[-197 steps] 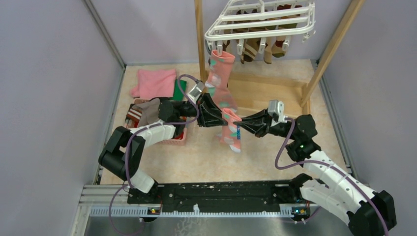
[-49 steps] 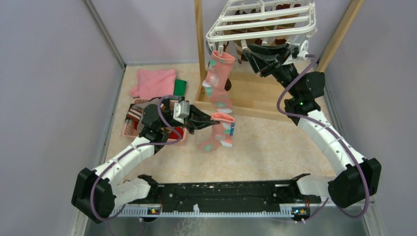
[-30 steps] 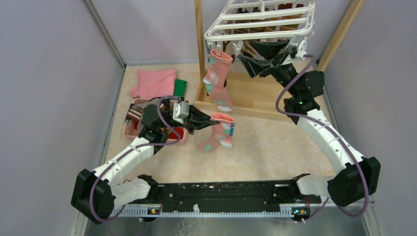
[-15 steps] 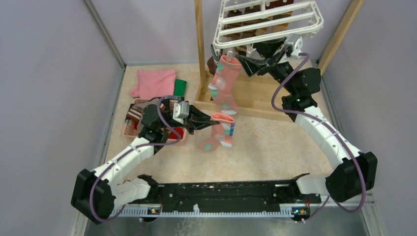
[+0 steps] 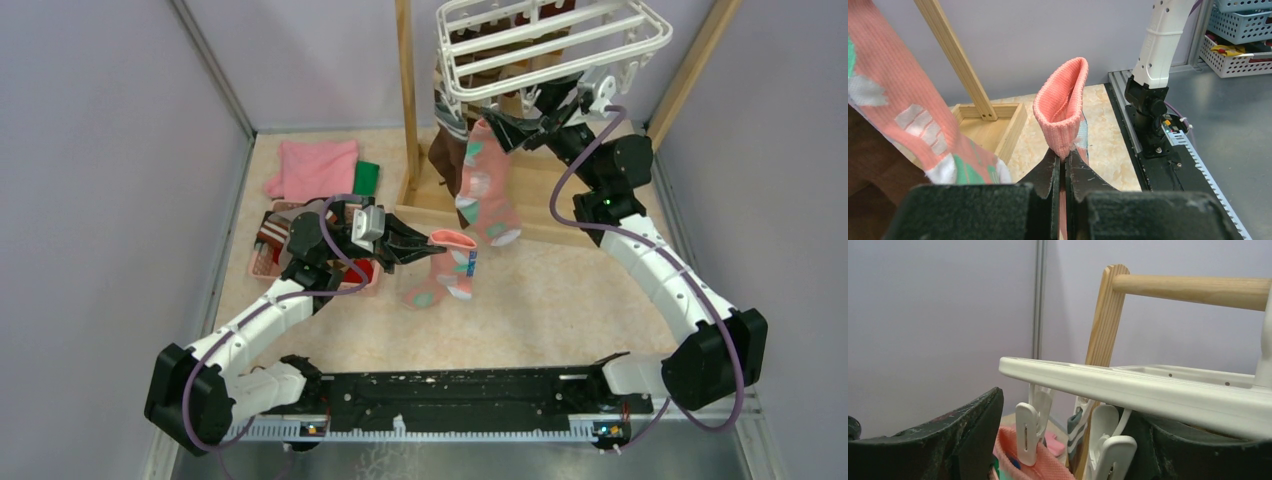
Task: Clip the socks to the hanger
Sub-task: Open the clamp at the hanger.
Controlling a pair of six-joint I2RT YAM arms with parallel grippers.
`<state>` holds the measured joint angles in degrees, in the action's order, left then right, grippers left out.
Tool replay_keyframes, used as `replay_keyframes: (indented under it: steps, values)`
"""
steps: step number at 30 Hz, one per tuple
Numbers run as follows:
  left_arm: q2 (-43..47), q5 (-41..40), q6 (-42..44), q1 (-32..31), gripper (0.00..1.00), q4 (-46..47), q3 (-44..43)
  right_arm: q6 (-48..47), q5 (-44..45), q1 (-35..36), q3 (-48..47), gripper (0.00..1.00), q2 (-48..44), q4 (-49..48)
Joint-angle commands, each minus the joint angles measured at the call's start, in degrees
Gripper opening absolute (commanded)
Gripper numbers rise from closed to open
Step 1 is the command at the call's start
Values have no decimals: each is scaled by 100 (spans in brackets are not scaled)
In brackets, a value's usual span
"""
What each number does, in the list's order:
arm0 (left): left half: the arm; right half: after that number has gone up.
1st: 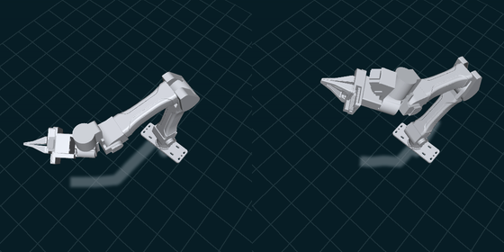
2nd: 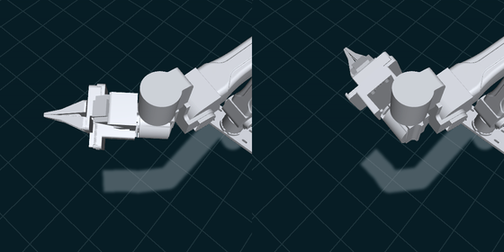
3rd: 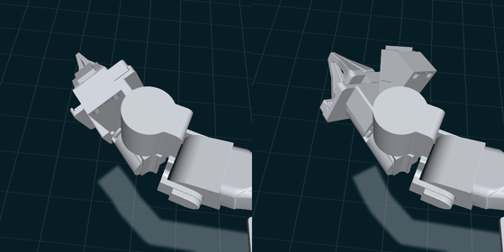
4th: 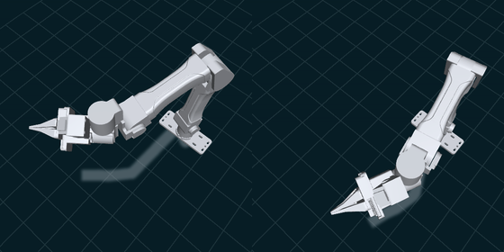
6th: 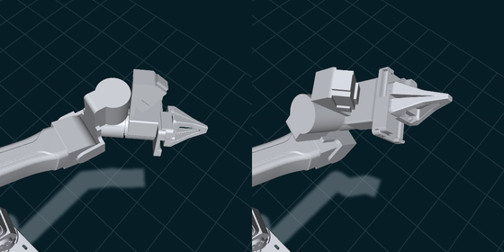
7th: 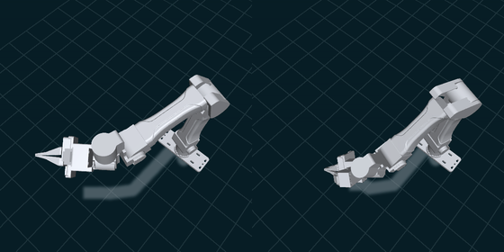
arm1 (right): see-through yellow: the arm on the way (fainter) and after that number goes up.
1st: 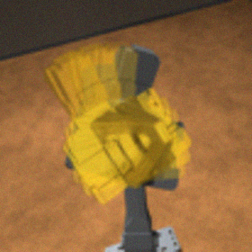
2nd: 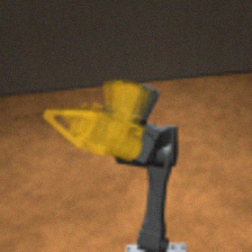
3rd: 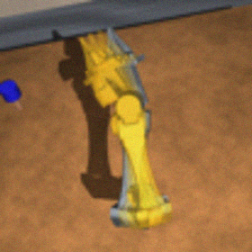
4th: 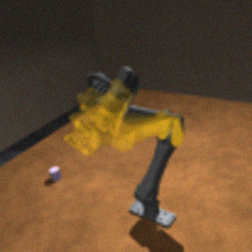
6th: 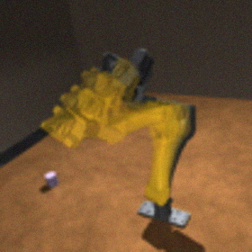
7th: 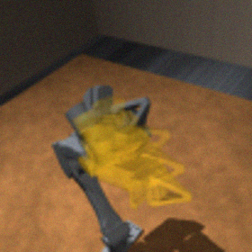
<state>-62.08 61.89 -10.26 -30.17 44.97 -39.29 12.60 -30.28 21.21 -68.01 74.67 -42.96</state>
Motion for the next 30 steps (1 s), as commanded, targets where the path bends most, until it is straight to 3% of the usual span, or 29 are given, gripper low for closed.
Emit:
replay_keyframes:
  steps: [1, 11, 30]
  values:
    - [0, 8, 112, -32, 0, 338, -262, -274, 212, -45, -80, 75, -201, 68]
    - [-857, 297, -198, -56, 0, 1074, -695, -215, -217, -554, 583, 83, -523, -151]
    - [-1025, 239, -348, -124, 0, 1370, -719, -133, -1117, -1344, 1343, 87, -1057, -604]
